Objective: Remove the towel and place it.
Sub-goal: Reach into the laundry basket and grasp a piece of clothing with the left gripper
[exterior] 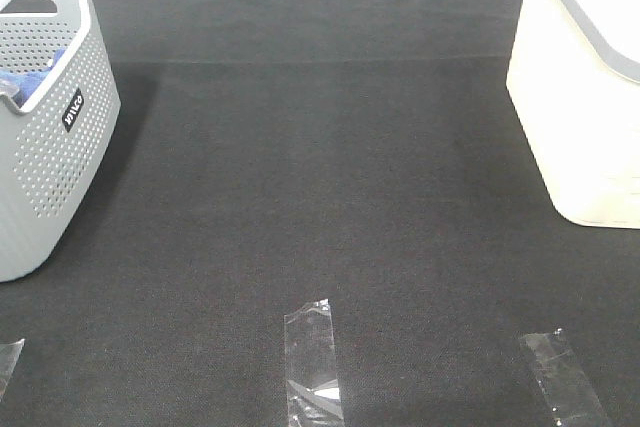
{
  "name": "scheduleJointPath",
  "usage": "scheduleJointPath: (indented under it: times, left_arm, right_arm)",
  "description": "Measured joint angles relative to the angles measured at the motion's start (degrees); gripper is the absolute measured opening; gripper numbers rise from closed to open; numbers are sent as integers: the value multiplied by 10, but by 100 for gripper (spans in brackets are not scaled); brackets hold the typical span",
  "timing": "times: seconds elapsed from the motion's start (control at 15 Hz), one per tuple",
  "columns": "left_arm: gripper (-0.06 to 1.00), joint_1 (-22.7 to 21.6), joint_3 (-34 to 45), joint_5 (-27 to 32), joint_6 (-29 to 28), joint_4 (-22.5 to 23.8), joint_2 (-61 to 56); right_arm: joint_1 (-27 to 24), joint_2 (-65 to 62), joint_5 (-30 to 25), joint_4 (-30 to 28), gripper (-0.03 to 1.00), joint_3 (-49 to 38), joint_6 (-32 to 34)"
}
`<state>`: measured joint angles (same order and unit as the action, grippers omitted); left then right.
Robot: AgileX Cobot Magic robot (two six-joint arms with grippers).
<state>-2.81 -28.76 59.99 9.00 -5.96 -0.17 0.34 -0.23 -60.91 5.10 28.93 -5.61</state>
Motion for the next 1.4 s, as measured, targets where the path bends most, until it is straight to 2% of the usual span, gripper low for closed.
scheduleJointPath:
  times: [1.4]
  left_arm:
    - [63, 0, -1, -1, 0, -9, 0]
  right_arm:
    - [0, 0, 0, 0, 81, 0, 0]
